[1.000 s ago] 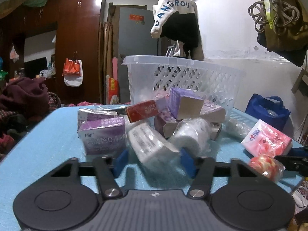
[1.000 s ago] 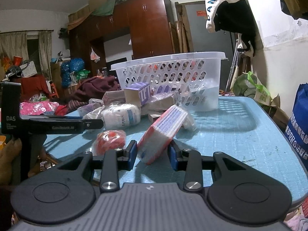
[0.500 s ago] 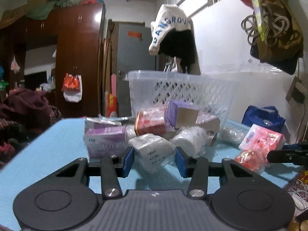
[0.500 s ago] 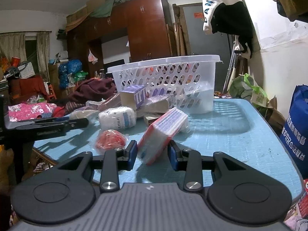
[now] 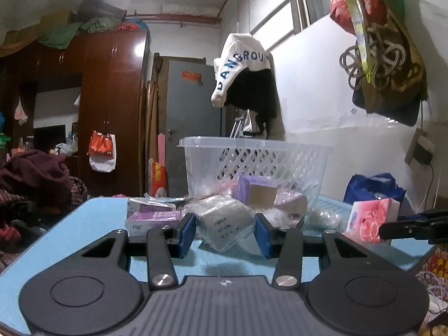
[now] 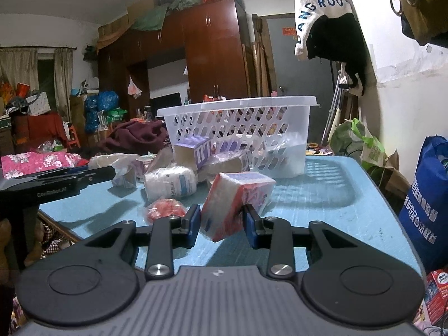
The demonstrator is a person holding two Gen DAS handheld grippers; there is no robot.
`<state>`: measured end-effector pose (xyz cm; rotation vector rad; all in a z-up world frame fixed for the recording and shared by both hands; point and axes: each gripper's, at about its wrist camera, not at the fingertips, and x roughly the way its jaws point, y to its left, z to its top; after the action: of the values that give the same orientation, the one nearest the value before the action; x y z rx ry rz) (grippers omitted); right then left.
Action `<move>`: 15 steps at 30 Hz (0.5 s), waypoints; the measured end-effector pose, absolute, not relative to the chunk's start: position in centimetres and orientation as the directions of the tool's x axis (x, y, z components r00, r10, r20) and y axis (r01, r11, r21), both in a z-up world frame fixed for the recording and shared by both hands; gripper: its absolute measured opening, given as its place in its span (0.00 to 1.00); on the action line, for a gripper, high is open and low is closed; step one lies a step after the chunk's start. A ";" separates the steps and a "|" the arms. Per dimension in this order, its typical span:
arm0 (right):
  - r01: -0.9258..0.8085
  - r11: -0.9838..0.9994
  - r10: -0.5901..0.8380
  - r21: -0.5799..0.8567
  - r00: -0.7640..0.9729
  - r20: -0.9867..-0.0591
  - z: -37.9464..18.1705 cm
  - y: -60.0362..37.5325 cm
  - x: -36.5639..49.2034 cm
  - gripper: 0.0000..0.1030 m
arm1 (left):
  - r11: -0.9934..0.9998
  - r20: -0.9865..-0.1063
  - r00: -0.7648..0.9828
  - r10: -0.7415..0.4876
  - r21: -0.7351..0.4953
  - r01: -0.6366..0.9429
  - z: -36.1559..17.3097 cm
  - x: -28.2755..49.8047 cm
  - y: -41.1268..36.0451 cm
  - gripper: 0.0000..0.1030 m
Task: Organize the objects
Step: 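Grasp bagged white item with left gripper while right gripper grasps pink-white tissue pack, then lift both held items over the white basket and open both grippers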
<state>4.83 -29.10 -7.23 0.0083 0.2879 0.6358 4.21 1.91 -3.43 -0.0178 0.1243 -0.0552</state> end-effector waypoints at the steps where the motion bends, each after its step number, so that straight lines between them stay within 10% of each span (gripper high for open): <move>1: -0.583 0.806 0.586 0.096 0.767 -0.261 -7.2 -29.1 4.9 0.35 | 0.998 -0.118 0.991 -0.057 -0.025 0.054 -3.3 4.1 2.0 0.48; 15: -0.575 0.817 0.566 0.044 0.785 -0.252 -6.5 -28.6 4.5 0.29 | 0.997 -0.072 0.995 -0.063 -0.056 0.059 -2.3 3.5 2.7 0.48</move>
<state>4.50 -28.61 -6.47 -0.0362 0.2602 0.6159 3.55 2.71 -2.27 -0.0542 0.0733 -0.0611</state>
